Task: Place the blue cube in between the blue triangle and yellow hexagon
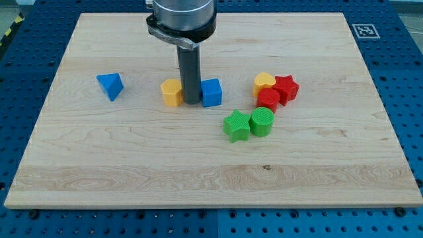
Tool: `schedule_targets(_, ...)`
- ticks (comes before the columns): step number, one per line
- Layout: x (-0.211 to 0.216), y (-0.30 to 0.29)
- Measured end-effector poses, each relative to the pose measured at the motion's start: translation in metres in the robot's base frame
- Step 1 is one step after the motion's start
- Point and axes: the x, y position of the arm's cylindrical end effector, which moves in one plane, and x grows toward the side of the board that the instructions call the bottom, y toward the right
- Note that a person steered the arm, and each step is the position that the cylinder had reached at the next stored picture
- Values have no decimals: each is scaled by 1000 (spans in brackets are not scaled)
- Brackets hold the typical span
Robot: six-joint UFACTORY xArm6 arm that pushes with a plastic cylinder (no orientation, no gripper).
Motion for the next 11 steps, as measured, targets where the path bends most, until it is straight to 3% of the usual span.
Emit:
schedule_targets(5, 54, 29)
schedule_targets(7, 37, 60)
schedule_targets(11, -37, 36)
